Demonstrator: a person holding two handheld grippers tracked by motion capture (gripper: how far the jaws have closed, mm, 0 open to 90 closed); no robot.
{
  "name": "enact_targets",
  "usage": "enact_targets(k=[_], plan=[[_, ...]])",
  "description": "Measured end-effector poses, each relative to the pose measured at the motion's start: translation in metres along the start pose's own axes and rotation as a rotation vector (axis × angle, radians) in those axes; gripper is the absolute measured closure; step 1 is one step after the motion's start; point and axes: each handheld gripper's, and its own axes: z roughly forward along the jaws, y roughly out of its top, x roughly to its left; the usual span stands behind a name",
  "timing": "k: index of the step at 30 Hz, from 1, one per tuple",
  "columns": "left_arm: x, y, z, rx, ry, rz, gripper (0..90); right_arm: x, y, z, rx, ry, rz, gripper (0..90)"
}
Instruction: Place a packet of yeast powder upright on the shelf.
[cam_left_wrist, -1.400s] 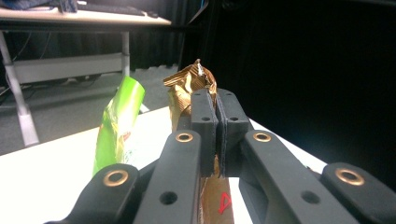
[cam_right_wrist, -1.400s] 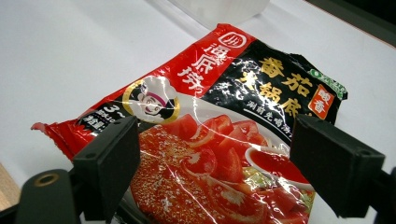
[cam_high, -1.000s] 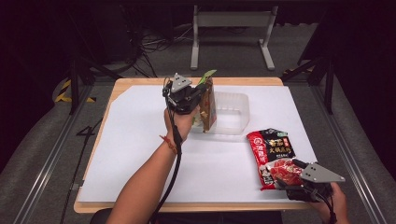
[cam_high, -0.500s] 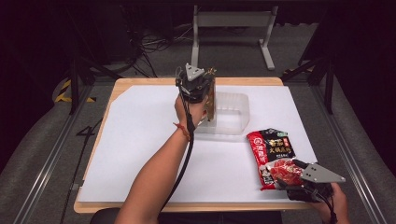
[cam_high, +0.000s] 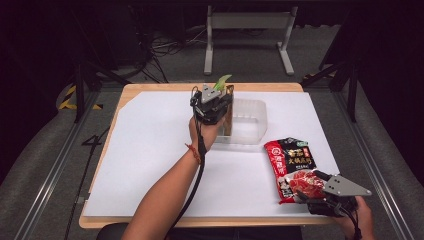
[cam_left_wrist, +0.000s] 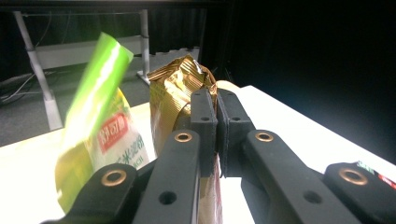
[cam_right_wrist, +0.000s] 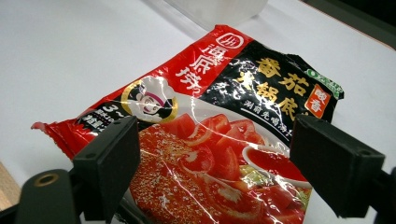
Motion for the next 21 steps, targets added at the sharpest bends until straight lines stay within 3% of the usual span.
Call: enact_targets(k=[6, 15, 21], plan=[[-0.001, -0.009, -0.002, 0.005, -0.031, 0.000, 86.7, 0.000, 0.000, 0.000, 0.001, 0.000, -0.002, 16.7], [-0.007, -0.017, -0.008, 0.013, -0.069, 0.047, 86.2, 0.000, 0.000, 0.001, 0.003, -0.001, -0.001, 16.7], [-0.004, -0.019, -0.011, 0.013, -0.083, 0.061, 86.3, -0.001, 0.002, 0.003, 0.003, 0.000, 0.002, 16.7]])
